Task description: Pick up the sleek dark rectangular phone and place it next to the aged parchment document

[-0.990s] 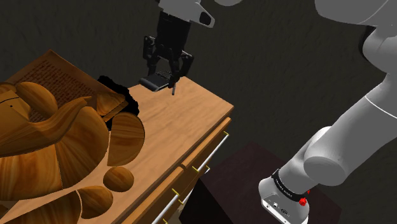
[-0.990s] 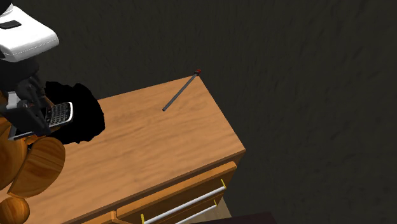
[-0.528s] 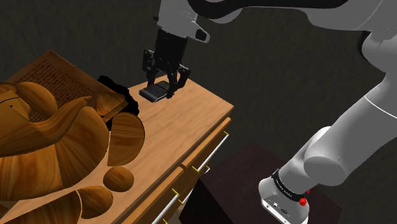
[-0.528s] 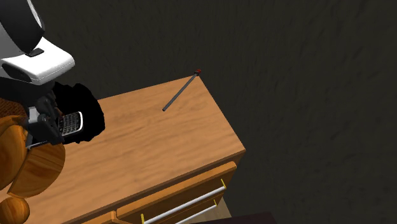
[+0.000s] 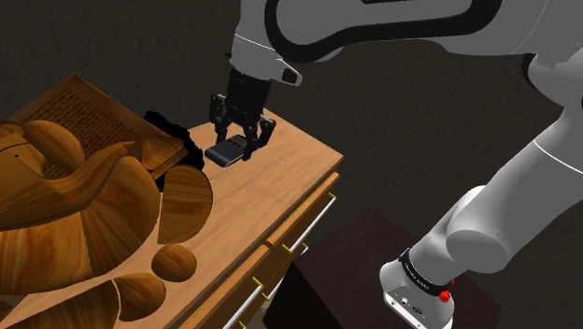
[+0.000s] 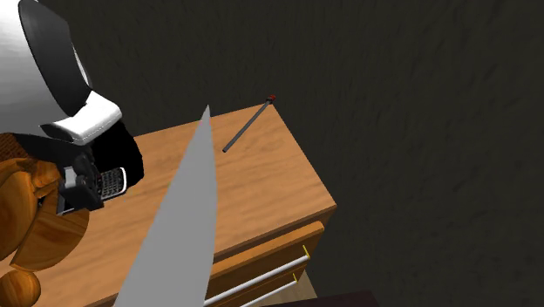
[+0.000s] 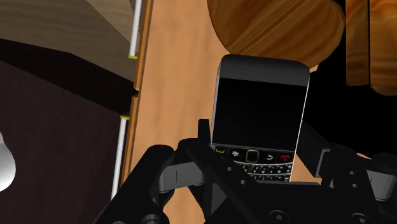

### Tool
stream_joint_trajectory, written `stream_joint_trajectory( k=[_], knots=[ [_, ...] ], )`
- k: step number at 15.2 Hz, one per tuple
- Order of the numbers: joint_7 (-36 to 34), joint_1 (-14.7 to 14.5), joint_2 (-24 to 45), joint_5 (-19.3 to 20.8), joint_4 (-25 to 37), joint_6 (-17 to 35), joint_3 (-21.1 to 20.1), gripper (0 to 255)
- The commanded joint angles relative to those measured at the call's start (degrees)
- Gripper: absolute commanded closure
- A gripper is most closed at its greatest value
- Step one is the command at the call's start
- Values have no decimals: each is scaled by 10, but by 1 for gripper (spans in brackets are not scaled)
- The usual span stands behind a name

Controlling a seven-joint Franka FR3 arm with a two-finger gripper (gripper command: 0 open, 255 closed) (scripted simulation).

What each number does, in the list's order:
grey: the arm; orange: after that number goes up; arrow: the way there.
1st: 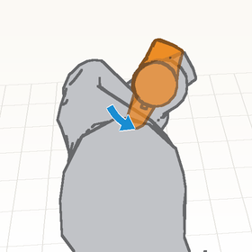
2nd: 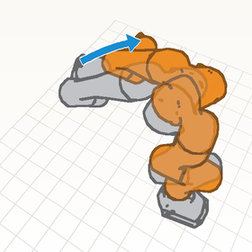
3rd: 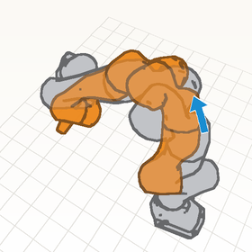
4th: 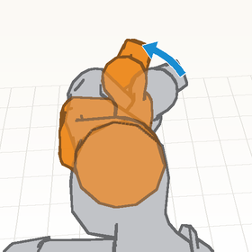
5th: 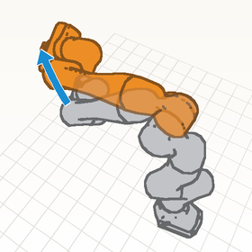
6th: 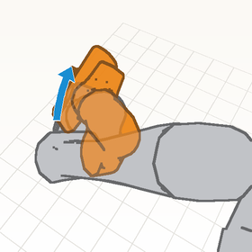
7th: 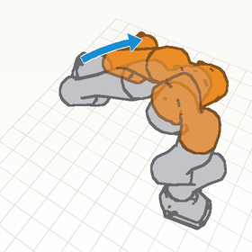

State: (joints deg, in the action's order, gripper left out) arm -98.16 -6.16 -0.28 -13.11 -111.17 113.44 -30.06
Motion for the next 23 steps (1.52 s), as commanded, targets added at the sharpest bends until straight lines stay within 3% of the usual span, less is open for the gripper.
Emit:
stream_joint_trajectory(
  k=[1,23],
  knots=[
    [1,-1,4,0,-12,16,-1,255],
    [7,-11,78,24,-109,180,-4,255]
  ],
)
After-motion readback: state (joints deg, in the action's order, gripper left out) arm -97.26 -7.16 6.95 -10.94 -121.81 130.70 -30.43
